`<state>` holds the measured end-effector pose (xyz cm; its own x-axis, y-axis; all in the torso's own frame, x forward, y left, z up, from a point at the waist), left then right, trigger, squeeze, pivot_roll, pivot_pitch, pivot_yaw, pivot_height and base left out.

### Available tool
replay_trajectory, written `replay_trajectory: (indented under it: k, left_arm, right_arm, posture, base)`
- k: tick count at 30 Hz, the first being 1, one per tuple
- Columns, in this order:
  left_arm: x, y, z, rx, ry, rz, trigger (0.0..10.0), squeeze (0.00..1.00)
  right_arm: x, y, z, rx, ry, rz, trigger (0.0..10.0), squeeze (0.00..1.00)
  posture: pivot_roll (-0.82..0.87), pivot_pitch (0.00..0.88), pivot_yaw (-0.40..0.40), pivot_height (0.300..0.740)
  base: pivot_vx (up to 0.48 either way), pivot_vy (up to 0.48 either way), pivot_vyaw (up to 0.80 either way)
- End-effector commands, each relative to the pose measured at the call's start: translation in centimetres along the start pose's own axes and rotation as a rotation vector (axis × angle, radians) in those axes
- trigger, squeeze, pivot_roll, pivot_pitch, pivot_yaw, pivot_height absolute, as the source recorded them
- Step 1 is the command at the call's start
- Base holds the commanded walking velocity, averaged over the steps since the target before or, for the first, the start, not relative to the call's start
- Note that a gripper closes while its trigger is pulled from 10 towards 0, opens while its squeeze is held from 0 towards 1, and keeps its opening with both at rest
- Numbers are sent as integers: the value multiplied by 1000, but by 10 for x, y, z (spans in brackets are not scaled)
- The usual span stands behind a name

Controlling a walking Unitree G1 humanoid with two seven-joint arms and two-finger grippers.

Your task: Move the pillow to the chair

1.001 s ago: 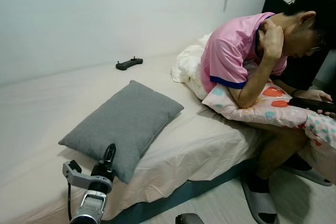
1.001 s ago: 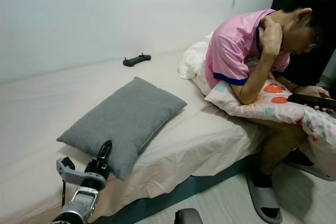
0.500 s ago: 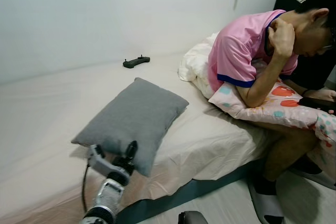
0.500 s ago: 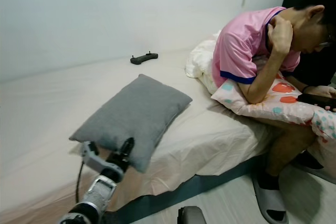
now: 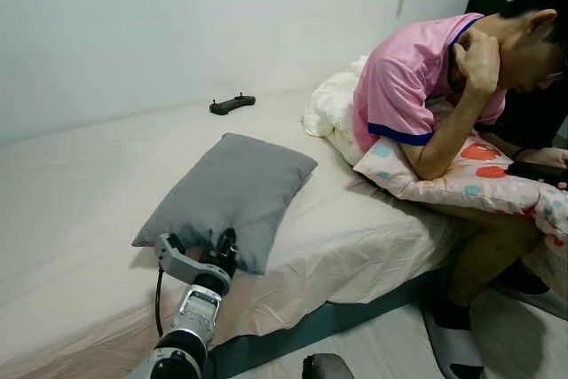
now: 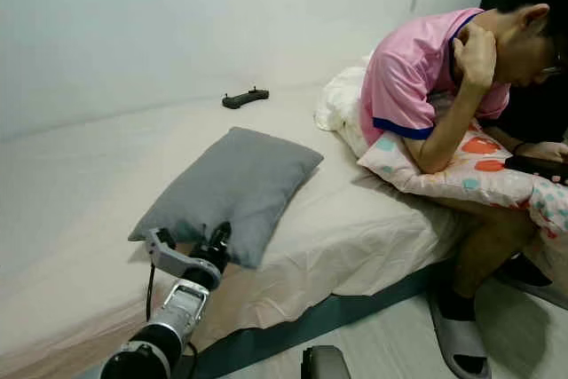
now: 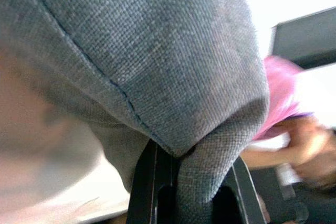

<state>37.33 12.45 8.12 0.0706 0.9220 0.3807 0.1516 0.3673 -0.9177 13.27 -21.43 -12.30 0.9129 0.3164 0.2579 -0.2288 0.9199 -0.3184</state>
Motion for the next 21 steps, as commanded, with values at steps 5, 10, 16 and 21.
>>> replay_trajectory:
  k: [5, 10, 16, 21]
  left_arm:
    - [76, -67, -26, -371, -218, -38, 0, 0]
    - [88, -74, -26, -356, -203, -246, 0, 0]
    - [92, -63, -21, -298, -194, -281, 0, 0]
    - [92, -55, -12, -275, -182, -303, 10000, 0]
  right_arm:
    - [12, 26, 2, 76, -35, 18, 10000, 0]
    - [16, 26, 2, 76, -43, 25, 10000, 0]
    - [19, 26, 3, 79, -51, 28, 10000, 0]
    - [22, 27, 3, 83, -54, 30, 10000, 0]
  posture:
    - [-131, 75, 8, 567]
    - [-121, 63, 4, 582]
    - [-113, 47, 2, 601]
    - [-110, 34, 0, 615]
  base:
    - [0, 0, 0]
    - [0, 0, 0]
    - [0, 0, 0]
    - [0, 0, 0]
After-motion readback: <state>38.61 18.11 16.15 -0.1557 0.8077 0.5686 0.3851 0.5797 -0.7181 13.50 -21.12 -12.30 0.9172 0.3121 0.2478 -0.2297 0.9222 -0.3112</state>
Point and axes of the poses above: a point about 5 cm out from each wrist's last joint towards the gripper, its own z axis pointing back from the gripper into the wrist, its own x axis along the axis of the wrist's last joint, y = z × x, the point moved 2 cm from there along -z, pointing out of the wrist towards the gripper, and after that the axes turned 4 degrees about -z, right-handed, at the moved point
